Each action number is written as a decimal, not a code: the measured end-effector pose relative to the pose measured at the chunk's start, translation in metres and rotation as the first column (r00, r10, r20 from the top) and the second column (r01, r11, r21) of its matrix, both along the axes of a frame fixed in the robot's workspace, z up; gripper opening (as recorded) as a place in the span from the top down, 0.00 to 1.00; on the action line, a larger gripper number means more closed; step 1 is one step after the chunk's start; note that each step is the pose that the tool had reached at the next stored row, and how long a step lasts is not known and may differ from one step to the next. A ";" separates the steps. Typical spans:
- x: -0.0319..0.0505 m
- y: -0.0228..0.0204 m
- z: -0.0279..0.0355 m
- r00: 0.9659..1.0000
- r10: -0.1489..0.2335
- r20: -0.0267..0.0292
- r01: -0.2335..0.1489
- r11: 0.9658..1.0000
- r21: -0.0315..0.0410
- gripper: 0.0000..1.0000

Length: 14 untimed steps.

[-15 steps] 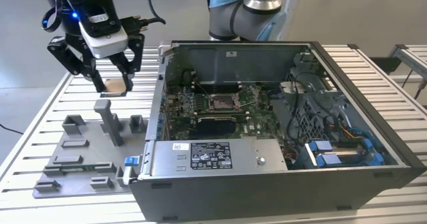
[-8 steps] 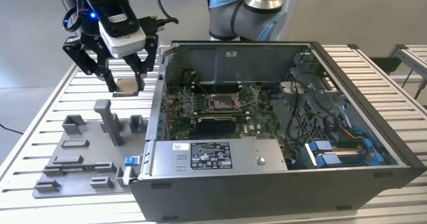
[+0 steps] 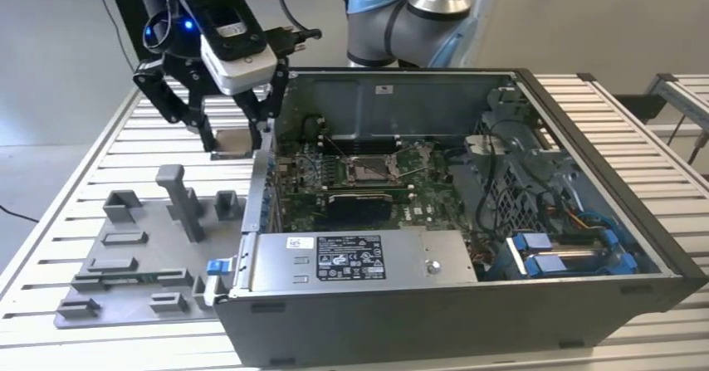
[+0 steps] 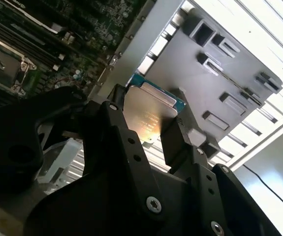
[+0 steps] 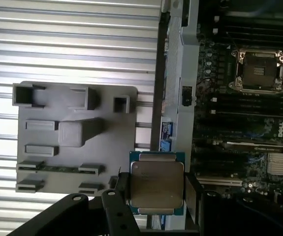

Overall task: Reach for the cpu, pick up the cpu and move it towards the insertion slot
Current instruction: 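Pick up the cpu and move it towards the insertion slot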

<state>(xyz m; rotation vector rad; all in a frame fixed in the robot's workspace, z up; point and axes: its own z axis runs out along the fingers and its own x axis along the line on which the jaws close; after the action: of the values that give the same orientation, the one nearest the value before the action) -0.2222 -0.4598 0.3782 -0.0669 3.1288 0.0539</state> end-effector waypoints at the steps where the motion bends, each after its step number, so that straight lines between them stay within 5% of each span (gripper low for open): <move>1: 0.0028 0.0000 0.0000 1.000 0.000 0.000 0.000 1.000 0.000 1.00; 14: 0.0464 0.0000 0.0001 1.000 0.000 -0.001 0.000 1.000 0.000 1.00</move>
<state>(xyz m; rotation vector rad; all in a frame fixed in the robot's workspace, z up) -0.1758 -0.4598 0.3782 -0.0668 3.1295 0.0537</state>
